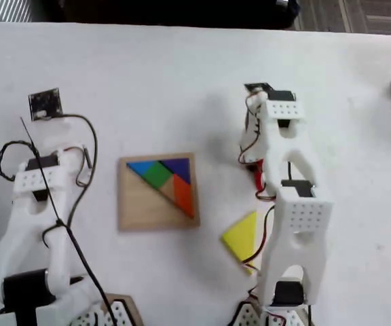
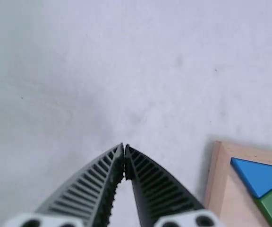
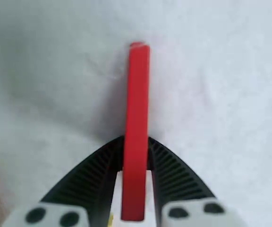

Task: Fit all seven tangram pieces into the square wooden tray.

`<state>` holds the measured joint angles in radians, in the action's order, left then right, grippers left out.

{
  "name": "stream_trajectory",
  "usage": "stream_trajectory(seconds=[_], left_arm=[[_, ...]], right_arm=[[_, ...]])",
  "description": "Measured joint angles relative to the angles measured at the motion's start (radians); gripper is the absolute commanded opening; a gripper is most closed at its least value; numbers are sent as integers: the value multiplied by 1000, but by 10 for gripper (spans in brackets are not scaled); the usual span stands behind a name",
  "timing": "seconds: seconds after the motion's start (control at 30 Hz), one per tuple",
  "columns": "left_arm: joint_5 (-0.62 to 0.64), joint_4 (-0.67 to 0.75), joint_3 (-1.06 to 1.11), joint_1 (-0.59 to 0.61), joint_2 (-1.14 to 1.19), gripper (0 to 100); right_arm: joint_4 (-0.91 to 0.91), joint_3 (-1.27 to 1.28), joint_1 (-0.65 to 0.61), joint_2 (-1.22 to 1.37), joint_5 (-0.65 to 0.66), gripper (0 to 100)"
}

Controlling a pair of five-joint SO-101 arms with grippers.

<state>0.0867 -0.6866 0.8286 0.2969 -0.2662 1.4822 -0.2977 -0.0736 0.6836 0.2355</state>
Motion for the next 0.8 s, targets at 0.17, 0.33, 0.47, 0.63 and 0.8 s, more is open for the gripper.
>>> stream_trajectory(seconds=[0.17, 0.33, 0.47, 0.63, 0.8], left_arm=[[0, 0, 0, 0, 0, 27], [0, 0, 0, 0, 0, 27], [0, 12, 0, 0, 0, 26], [0, 12, 0, 0, 0, 26], [0, 12, 0, 0, 0, 26]], right_arm=[[54, 49, -12, -103, 9, 19], [57, 198, -104, -278, 11, 19], [35, 327, -235, -448, 11, 18], [-81, 459, -410, -585, 12, 18], [-227, 520, -519, -578, 12, 18]])
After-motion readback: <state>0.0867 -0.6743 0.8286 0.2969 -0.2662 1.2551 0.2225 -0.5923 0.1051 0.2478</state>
